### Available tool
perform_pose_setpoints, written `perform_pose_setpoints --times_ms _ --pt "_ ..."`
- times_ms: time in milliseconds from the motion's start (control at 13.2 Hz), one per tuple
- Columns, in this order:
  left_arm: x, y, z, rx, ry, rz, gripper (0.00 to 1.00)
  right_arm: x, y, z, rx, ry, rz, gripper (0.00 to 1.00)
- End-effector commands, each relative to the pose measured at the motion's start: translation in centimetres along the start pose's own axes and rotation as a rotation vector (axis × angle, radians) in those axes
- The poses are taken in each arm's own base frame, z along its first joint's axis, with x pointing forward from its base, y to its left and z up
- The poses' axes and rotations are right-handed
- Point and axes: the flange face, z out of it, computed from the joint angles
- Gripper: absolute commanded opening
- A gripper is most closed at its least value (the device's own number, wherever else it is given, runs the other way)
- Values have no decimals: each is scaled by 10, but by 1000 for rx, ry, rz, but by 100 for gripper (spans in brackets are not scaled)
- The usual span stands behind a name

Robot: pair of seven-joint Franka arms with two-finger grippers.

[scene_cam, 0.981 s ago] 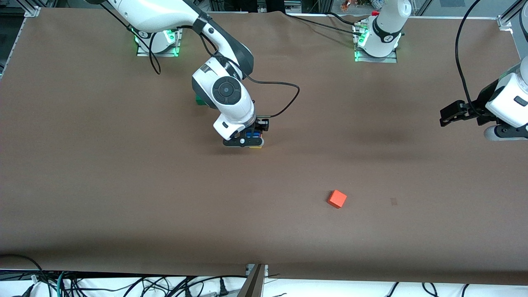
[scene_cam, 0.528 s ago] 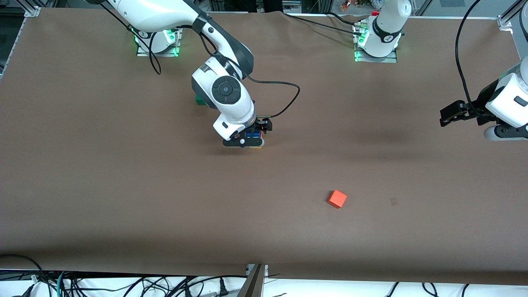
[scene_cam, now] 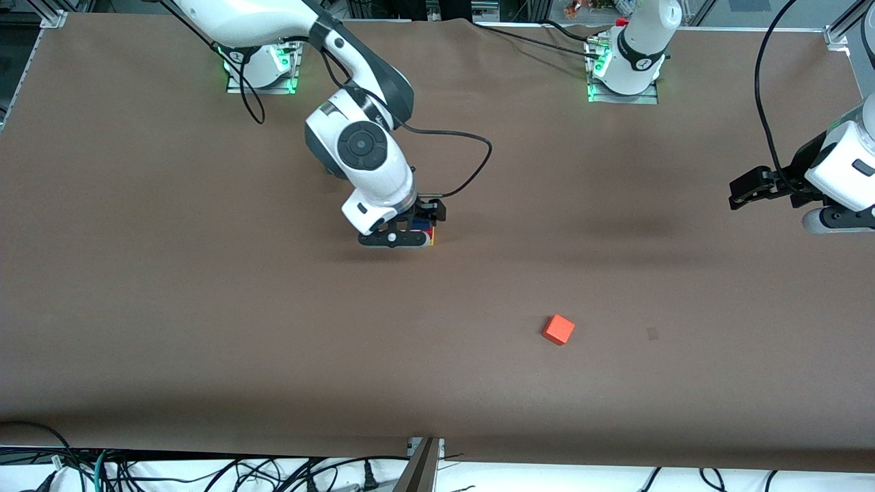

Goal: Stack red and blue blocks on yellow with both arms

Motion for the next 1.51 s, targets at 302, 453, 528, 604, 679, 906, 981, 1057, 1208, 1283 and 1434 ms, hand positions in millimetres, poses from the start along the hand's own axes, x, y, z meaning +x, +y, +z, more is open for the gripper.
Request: perform_pose_setpoints --times_ms 302,453,528,604,679,906,981,1057,1208,1283,1434 --pt "4 -3 -5 15 12 16 100 4 76 -129 -128 10 -16 100" --pt "4 -2 -6 16 13 17 100 6 105 -166 -97 -13 -16 100" --pt "4 -2 -6 16 13 17 100 8 119 -177 -74 -36 2 100" --pt "4 -3 -5 15 12 16 100 8 135 -190 -62 -58 14 100" --pt "4 -2 -6 15 13 17 100 4 147 -202 -65 -78 -4 100" --pt "4 -2 -5 15 12 18 100 1 176 -218 -103 -118 -63 100" --pt "4 -2 -5 15 12 18 100 7 187 -220 -97 -119 -107 100" --pt "4 -2 -6 15 13 17 100 14 202 -221 -92 -124 -127 100" --pt "4 -2 -6 15 13 17 100 19 221 -224 -95 -135 -153 100" --pt "4 -2 -6 15 13 17 100 18 230 -226 -100 -152 -138 100" --pt "4 -2 -5 15 12 18 100 12 240 -241 -97 -141 -123 100"
